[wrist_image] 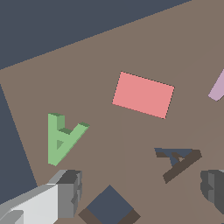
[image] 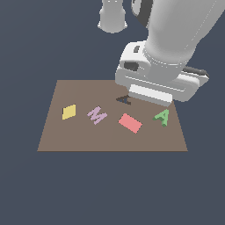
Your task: Insert a designated object into the corresponding slot on a board.
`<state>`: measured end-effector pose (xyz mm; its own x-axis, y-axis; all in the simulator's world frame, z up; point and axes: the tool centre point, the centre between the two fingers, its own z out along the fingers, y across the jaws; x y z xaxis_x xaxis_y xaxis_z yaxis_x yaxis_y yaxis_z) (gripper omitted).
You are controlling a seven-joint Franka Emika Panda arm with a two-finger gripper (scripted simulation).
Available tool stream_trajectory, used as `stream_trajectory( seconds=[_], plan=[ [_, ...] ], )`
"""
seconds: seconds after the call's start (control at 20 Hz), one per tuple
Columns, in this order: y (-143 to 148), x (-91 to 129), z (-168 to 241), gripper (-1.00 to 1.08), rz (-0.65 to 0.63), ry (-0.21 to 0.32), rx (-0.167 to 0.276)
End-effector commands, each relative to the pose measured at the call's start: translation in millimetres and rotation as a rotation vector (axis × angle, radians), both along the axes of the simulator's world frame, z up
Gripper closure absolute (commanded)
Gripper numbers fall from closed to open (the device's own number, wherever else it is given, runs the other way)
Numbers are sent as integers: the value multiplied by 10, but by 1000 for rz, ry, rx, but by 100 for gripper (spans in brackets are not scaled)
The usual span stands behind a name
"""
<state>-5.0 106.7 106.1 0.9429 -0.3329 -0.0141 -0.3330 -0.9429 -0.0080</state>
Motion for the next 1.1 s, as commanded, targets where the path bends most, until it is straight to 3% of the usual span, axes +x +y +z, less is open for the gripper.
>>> stream_trajectory(
  seconds=[0.0, 0.5, 1.05],
  plan=[
    [146, 35, -101, -92, -61, -2, -3],
    [569, 220, -411, -92, -247, -7, -11],
    [752, 355, -560, -92, -338, -9, -14]
  ],
)
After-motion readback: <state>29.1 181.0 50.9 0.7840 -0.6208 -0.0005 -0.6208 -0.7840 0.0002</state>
